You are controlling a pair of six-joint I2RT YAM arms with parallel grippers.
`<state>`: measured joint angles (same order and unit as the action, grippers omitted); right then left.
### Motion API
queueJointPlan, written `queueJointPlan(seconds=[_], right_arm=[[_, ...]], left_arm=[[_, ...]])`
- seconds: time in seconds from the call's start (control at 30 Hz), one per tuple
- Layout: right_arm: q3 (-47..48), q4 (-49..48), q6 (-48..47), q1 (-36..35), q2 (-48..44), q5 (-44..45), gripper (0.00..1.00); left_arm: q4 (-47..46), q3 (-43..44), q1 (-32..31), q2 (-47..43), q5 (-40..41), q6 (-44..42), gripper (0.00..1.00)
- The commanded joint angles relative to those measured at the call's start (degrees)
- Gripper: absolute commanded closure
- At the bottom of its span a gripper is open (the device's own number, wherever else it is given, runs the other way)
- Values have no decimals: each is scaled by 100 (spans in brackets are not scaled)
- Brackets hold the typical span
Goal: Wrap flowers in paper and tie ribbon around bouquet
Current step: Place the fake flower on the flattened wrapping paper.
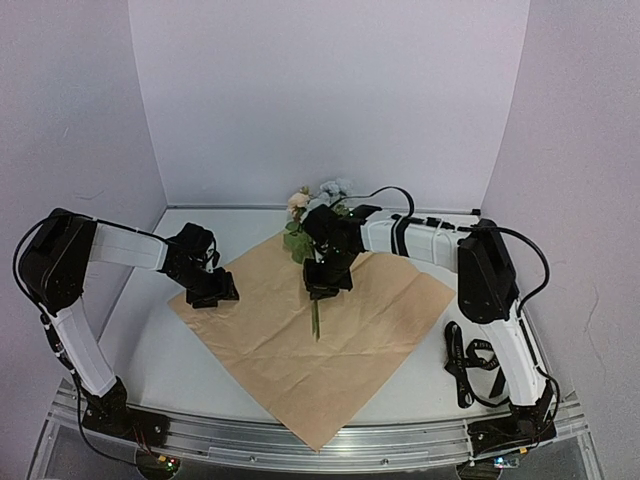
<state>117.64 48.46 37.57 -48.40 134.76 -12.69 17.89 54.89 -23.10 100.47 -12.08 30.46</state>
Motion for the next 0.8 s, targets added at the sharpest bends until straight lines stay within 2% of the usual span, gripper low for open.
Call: queueJointPlan(seconds=[0.0,0.3,0.4,0.6,0.77], right_arm=[[209,72,55,-122,136,525,100],[252,44,458,-143,333,711,100],[274,39,480,-144,351,667,94],[84,-13,465,-163,70,480,63],[-399,-91,178,-174,-526,137,45]], left_arm=[[-162,-47,34,60,-73,-5,35],[-198,-82,40,35,-101,11,35],[-193,-78,40,30,-92,4,36],[-218,-83,42,54,-90,10,36],[-232,-94,48,42,-99,9,36]])
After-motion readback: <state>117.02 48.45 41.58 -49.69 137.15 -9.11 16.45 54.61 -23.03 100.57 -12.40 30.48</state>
